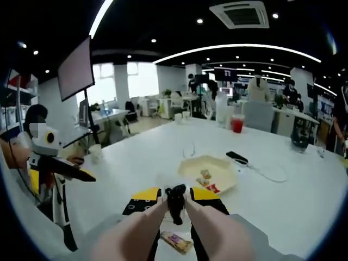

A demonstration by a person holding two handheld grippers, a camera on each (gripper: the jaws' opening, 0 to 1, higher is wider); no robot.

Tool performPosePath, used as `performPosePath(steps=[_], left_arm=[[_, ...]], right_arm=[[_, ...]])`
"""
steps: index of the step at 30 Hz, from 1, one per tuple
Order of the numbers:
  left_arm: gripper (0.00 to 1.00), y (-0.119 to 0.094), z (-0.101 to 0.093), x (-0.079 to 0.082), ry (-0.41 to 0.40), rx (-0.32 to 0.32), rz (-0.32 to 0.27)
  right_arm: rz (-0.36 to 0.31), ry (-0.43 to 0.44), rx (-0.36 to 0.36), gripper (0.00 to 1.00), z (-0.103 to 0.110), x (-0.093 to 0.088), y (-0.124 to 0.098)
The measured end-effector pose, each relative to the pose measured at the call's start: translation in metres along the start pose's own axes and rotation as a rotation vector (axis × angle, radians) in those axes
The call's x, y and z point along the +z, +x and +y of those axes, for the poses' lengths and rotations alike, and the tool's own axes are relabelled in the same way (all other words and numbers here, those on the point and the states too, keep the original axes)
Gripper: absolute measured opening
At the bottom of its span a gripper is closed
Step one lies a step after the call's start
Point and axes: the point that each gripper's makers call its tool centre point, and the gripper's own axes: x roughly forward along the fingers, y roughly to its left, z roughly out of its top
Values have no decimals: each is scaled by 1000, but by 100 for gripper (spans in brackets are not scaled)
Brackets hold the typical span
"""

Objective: Place the target food into the container with the food tongs after gripping and lifting it, then release it inside without dropping or visibly crushing the food.

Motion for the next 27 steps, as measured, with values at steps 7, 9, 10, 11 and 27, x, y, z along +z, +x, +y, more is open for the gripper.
performPosePath(steps=[7,9,10,11,27], left_arm=[[99,-2,3,2,-1,16,-12],[99,-3,5,1,-3,21,-15],[99,-4,5,1,-6,23,-16],[99,-4,5,1,-7,25,-17],[99,-9,5,-2,-39,41,-41]], right_arm=[[-6,0,8,19,-2,8,8],[-7,-2,11,19,-3,9,10],[-8,-4,12,19,-3,11,11],[-9,-6,13,19,-4,11,12],[1,-28,17,19,-21,18,22]])
